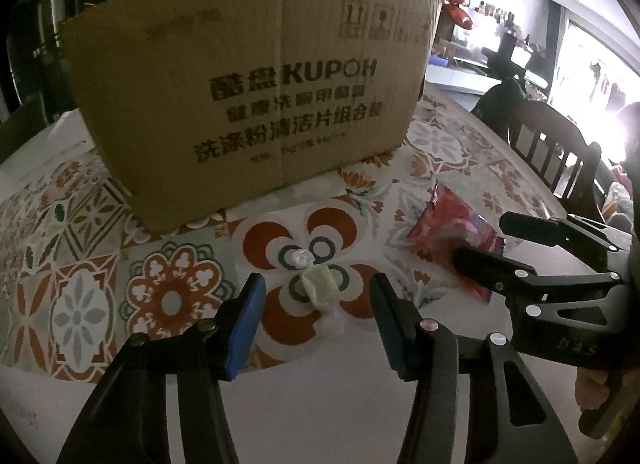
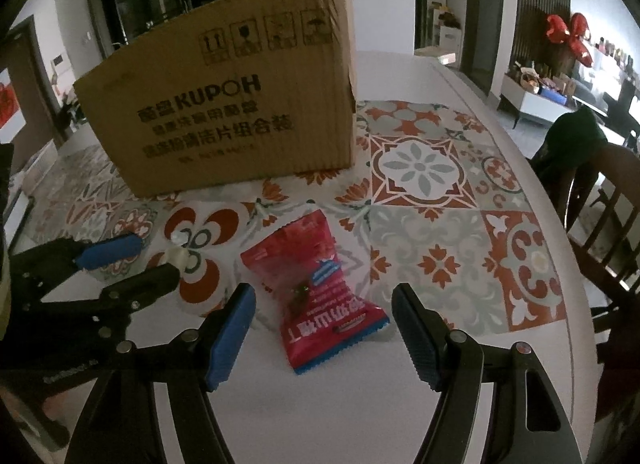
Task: Organize snacks
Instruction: 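Grasp the small white item with the left gripper while the right gripper grasps the red packet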
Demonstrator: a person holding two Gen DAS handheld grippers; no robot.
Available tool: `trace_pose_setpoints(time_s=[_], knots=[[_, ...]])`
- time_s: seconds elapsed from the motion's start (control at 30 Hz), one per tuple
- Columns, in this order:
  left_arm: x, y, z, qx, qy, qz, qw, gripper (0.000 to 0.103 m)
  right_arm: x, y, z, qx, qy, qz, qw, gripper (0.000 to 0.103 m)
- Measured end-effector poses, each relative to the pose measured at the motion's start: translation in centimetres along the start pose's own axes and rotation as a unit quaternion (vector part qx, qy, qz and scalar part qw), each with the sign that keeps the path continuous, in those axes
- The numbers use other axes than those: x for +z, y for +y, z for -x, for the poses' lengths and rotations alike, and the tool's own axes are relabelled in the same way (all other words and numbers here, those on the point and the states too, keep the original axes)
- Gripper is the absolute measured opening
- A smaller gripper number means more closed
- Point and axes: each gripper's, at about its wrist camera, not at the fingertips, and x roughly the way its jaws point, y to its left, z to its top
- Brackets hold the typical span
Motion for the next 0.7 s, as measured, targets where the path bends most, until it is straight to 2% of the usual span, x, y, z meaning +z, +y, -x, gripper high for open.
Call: trace_pose_setpoints(time_s=[0.3,0.37,0.43,0.7], knots=[[0.3,-0.2,-1.3,0.008,0.005,0.009,0.9999,0.037,0.0,-0.1,-1.0,0.008,0.007,-0.009,1.000,0.071],[0.3,-0.1,-1.3,0.013,0.004,0.007,0.9999,0.024,0.0,-0.1,-1.2,0.008,0.009,-0.011,1.000,0.069],[0.4,-0.3,-1.5,0.015,0.003,0.005,0.9999,0.020,0.0,-0.1,-1.1,0.003,0.006,-0.011,1.000,0.064],[0.2,0.0,-1.1,0.002,0.004,0.010,0.9999,0.019,0.0,0.0,-0.8,0.008,-0.003,-0.020,1.000,0.038]])
